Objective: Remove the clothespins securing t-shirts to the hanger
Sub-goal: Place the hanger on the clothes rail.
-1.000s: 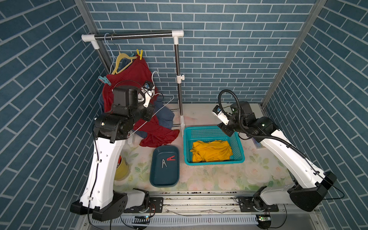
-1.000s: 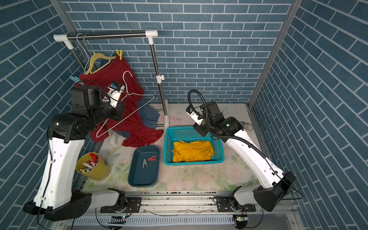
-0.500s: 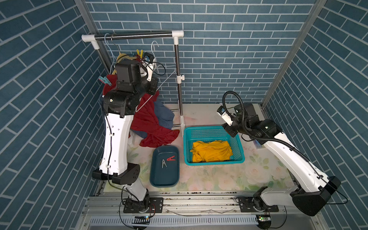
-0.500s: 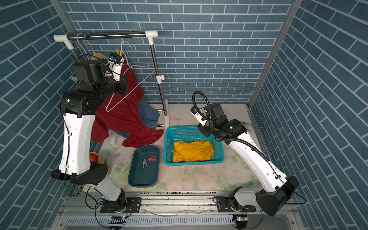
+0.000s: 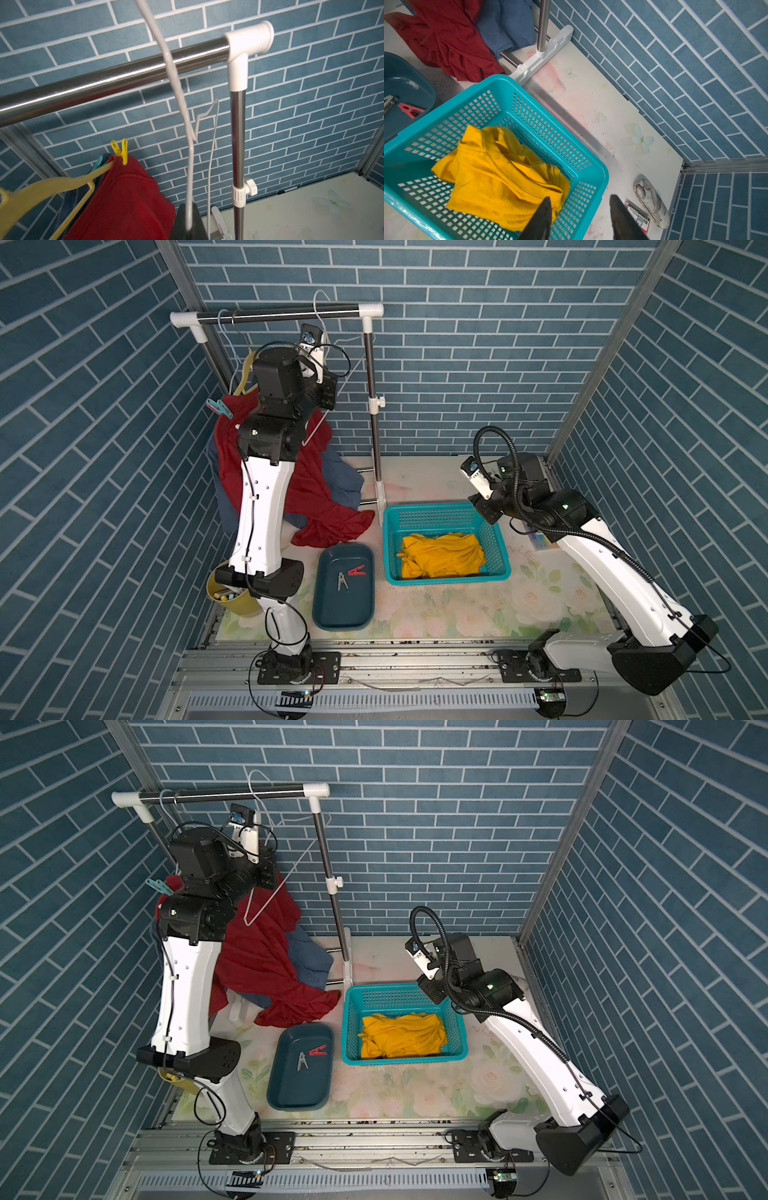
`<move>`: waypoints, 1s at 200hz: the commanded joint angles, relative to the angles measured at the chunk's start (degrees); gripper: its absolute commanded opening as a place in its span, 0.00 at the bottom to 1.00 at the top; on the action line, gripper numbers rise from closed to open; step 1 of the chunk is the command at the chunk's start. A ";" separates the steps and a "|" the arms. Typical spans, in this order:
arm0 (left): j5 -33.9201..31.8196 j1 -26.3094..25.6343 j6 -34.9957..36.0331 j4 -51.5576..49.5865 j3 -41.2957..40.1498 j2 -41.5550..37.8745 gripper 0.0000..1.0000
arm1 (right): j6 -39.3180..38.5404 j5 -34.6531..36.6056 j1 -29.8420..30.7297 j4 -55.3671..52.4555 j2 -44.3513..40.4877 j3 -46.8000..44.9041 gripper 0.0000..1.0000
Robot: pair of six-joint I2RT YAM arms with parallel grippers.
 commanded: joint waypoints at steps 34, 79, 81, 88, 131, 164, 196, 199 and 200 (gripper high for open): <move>3.65 0.41 -3.04 7.21 1.39 4.71 0.00 | 1.63 -1.08 -1.92 -1.89 -1.46 4.94 0.47; 7.54 0.58 -2.43 6.40 2.52 7.54 0.00 | 1.61 -1.51 -3.21 -2.01 -1.22 6.14 0.48; 7.89 0.58 -2.43 6.37 2.52 7.61 0.00 | 1.61 -1.53 -3.24 -2.00 -1.18 6.14 0.48; 8.84 0.67 -2.42 6.54 2.61 7.93 0.00 | 1.69 -1.47 -3.34 -2.00 -1.12 6.22 0.48; 10.76 0.76 -3.84 9.88 2.86 9.10 0.00 | 2.65 -2.06 -3.51 -2.03 -0.93 7.04 0.48; 9.84 0.75 -5.53 11.35 5.09 11.10 0.00 | 3.01 -2.32 -3.53 -2.17 -0.85 7.61 0.48; 9.68 1.00 -6.95 13.79 5.76 12.55 0.00 | 3.25 -2.46 -3.53 -2.18 -0.61 7.75 0.48; 9.75 1.13 -7.13 14.02 5.77 12.70 0.00 | 3.24 -2.49 -3.52 -2.20 -0.60 7.84 0.48; 9.77 1.12 -7.20 14.06 5.82 12.76 0.00 | 3.26 -2.50 -3.52 -2.23 -0.56 7.84 0.48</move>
